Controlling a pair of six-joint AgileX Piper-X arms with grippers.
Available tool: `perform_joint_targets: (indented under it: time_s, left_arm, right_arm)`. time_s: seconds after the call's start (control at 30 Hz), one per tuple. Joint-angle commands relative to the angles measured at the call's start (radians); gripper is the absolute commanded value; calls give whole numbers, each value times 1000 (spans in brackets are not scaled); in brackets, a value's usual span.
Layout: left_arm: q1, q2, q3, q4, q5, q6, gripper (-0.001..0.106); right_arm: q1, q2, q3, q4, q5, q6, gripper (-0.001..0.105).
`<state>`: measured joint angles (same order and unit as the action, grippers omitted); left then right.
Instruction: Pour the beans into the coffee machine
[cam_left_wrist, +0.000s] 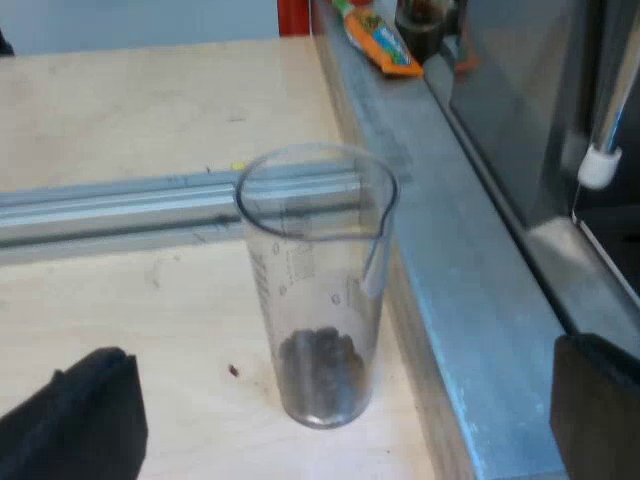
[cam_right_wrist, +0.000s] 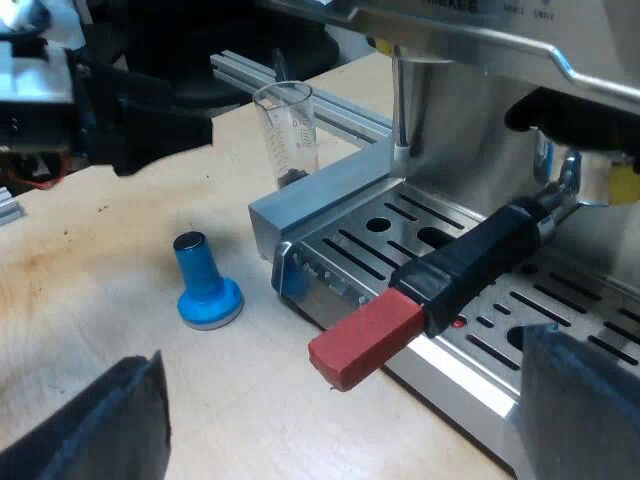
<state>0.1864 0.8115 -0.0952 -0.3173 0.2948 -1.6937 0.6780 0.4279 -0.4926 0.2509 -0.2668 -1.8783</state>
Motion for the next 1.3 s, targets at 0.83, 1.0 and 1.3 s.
perform_joint_targets:
  time_s: [0.83,1.0,1.3]
  left_arm:
    - [-9,398,-91,-295,32,-12,83]
    - [-9,482,-138,-295,56,-12,83]
    - [-9,593,-231,-295,70,-15,83]
  right_arm:
    - [3,-6,-1,-72,0,-3,72]
    - [3,-6,-1,-72,0,-3,72]
    - [3,-6,-1,-69,0,-3,72]
